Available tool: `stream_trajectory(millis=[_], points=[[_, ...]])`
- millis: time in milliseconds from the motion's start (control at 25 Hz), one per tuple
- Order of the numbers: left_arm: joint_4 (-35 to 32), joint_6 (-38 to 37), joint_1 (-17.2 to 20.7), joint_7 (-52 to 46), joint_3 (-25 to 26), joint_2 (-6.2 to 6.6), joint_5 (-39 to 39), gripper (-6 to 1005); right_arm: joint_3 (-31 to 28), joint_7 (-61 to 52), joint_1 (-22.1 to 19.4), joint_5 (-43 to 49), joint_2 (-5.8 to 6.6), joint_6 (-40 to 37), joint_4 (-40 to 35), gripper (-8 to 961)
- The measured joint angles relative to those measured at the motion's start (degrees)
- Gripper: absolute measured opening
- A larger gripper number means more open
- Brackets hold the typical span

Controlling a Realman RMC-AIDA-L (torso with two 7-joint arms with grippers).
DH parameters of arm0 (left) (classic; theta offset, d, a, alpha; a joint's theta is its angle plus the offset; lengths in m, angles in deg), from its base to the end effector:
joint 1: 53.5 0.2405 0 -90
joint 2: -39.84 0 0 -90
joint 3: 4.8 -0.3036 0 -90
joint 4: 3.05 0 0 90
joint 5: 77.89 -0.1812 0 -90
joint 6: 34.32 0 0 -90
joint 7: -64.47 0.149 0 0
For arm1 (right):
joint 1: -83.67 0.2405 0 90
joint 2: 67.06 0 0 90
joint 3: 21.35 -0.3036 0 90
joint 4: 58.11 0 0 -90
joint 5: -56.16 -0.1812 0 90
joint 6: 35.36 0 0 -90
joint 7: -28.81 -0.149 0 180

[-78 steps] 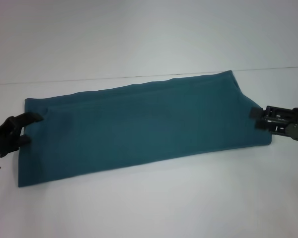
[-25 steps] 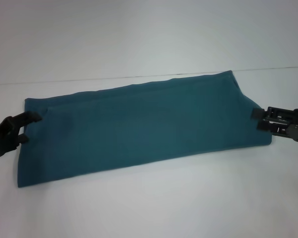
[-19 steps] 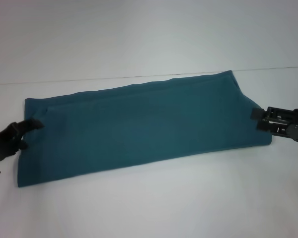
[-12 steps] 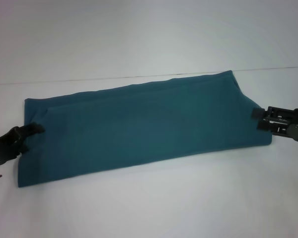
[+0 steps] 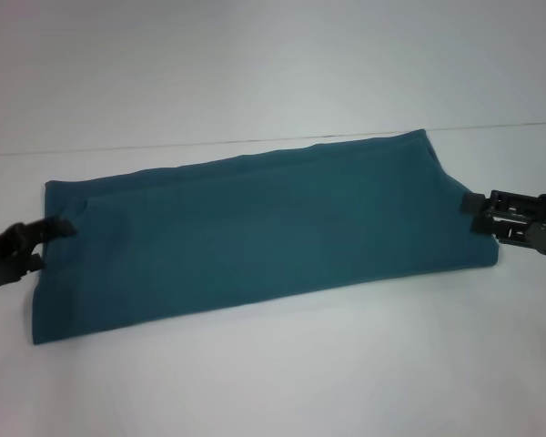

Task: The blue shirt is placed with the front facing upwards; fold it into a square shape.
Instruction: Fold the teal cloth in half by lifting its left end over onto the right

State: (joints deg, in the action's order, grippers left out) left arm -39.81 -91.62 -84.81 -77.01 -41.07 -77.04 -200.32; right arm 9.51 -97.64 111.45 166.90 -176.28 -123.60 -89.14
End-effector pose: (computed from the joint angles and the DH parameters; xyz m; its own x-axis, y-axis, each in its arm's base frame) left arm -0.3537 0.3861 0.0083 -0.0776 0.7159 0.6939 0.9941 0.1083 -0.0006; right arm 0.3334 0.3401 0.0527 0.0383 -0.7940 -0.6066 -0.9388 -0.2366 0.2504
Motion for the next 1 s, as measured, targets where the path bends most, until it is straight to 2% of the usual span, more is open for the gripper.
stream_trajectory(millis=[120,240,1000], points=[[-0.6,-0.8,-1.3,0.3,-0.3,0.82,-5.8,849,0.0,0.1,0.1,0.0,-0.02,0.0,0.0,672],[-1.4,-0.1,-2.1,0.7,-0.8,0.82,-9.1,852,0.1,0.1,0.1,0.0,-0.02,0.0,0.0,671],[-0.4,6.3,-2.9,0.7,-0.6,-0.36,-9.4,846,0.2,0.0,-0.1,0.0,-0.02,1.0,0.0,663]])
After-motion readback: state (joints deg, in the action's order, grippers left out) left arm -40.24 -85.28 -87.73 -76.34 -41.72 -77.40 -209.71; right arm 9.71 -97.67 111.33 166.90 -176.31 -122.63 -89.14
